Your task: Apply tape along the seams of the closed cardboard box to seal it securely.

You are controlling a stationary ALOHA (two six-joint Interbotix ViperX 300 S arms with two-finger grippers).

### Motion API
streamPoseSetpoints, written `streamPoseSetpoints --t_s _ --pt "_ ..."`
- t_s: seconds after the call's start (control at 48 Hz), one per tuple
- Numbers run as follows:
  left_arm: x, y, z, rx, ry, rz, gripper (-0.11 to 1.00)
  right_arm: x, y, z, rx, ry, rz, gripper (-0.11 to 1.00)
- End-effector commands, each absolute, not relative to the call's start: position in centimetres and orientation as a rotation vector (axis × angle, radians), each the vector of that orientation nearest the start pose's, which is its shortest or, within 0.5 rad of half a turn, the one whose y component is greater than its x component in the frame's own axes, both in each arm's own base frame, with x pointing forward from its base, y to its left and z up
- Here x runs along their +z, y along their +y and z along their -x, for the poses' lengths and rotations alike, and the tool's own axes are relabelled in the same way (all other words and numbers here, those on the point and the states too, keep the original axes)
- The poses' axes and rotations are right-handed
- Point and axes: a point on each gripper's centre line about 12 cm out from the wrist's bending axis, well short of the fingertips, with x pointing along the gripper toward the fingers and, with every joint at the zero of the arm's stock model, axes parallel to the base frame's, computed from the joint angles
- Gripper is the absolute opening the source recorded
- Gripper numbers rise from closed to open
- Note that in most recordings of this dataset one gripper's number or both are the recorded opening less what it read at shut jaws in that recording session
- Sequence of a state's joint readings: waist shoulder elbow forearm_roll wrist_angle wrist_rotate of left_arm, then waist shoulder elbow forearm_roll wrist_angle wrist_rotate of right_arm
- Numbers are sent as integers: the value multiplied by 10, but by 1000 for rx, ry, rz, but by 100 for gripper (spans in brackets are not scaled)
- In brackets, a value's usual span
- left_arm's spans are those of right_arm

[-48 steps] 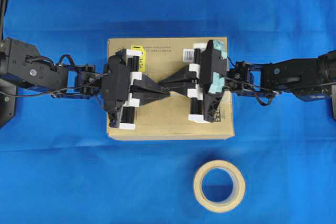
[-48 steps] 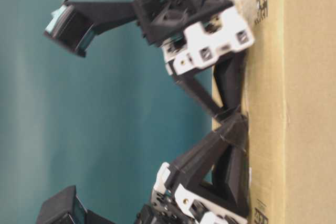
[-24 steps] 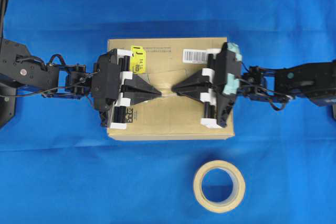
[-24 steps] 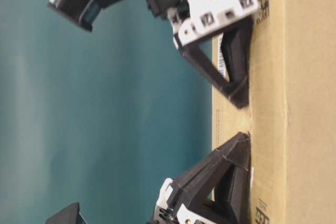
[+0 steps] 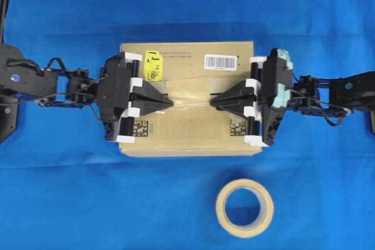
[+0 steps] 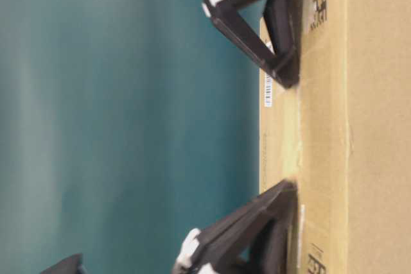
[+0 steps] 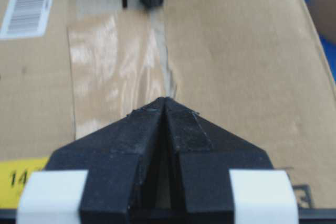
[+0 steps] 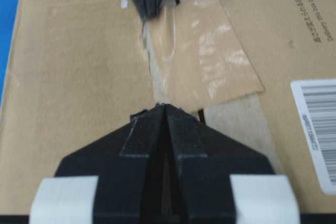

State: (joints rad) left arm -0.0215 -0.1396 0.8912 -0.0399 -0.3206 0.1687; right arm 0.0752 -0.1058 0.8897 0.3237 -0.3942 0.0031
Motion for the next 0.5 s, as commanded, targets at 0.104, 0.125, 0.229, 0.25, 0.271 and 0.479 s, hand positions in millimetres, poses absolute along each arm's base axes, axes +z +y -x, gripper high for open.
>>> streamPoseSetpoints --t_s 0.104,0.125,0.229,0.25,0.271,0.479 --pt "231 -4 -337 -25 312 -130 0 235 12 -329 -67 228 -233 0" --pt "233 -4 -335 -24 309 -127 0 239 12 -326 -63 218 -229 0" --pt "240 -4 -322 -25 311 -119 0 254 12 -309 -47 189 -214 0" --pt "241 -4 -319 -24 311 -117 0 256 12 -305 -45 185 -214 0" --pt "242 -4 -316 -24 311 -114 0 258 12 -301 -41 182 -211 0" --pt "242 -3 -281 -18 291 -82 0 264 13 -262 -10 195 -212 0"
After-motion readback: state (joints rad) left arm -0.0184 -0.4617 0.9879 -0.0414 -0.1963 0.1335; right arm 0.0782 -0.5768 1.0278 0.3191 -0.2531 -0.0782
